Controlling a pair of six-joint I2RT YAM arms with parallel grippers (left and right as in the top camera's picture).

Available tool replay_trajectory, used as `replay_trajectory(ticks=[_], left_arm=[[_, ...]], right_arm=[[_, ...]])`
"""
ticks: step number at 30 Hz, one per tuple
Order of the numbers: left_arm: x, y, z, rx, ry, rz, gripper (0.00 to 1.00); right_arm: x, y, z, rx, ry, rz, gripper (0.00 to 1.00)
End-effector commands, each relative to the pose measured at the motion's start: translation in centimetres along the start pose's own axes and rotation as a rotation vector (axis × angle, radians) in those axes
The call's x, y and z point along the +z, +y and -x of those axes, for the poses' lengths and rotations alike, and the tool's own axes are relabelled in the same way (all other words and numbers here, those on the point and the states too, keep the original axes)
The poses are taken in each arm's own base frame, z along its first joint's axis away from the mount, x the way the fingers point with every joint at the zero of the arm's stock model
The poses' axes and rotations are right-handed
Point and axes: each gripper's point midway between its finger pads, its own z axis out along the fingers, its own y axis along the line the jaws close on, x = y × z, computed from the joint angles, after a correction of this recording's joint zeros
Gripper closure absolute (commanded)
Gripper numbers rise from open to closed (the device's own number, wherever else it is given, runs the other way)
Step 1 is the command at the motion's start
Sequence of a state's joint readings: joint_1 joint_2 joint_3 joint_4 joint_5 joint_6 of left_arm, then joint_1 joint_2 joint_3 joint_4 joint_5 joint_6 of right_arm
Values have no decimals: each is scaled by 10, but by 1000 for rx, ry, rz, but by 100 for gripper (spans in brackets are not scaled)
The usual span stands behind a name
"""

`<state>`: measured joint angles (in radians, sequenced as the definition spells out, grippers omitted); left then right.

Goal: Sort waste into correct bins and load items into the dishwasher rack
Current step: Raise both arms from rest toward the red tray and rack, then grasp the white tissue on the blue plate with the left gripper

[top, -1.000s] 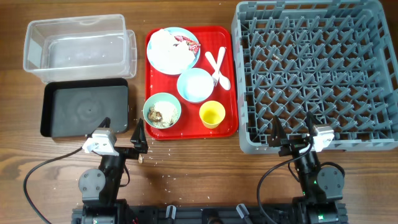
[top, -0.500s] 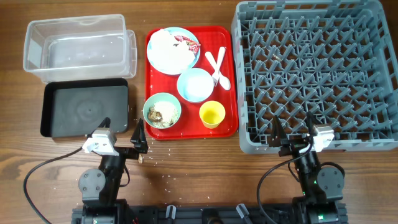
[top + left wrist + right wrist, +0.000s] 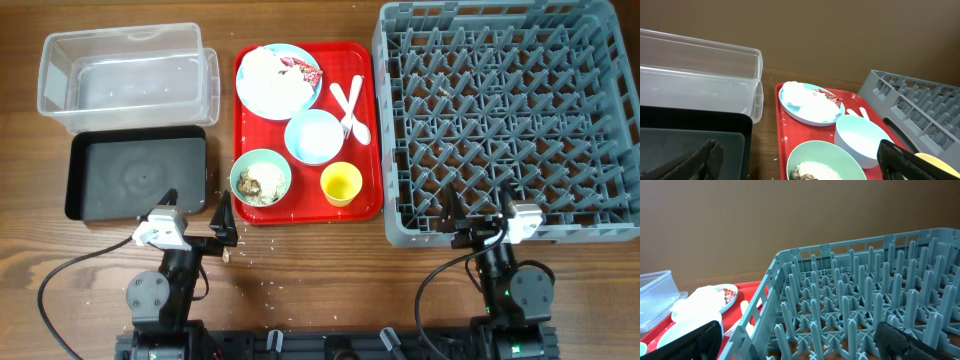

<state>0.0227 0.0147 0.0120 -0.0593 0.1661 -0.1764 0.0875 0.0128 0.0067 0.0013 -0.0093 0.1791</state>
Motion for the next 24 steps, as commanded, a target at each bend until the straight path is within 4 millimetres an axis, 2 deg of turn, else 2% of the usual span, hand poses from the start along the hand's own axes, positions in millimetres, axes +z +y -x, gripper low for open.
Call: replay_trajectory(ticks=[1,4,6,9,15,18,21,24], left_arm=[[0,2,-1,12,-3,7,0],[0,-10,7,-15,-31,-61,0],[-2,-21,24,-40,-92,-117,0],[-7,-31,44,-25,-147,-156,0],[-13,-44,93,-11,-185,-166,0],[-6,-49,119,-15,-168,-161,0],[4,-53,132,-20,-135,-168,0],[25,-69,151,-29,-56,-235,0]], right_arm=[[-1,-4,5,2,-23,-26,0],[-1,-3,8,6,-35,-20,0],[-1,2,19,3,-80,4,0],[-5,8,45,-70,-180,22,0],[-21,20,115,-233,-325,16,0],[-22,25,138,-274,-339,9,0],[-18,26,147,-290,-327,7,0],[-10,32,155,-284,-295,30,0]])
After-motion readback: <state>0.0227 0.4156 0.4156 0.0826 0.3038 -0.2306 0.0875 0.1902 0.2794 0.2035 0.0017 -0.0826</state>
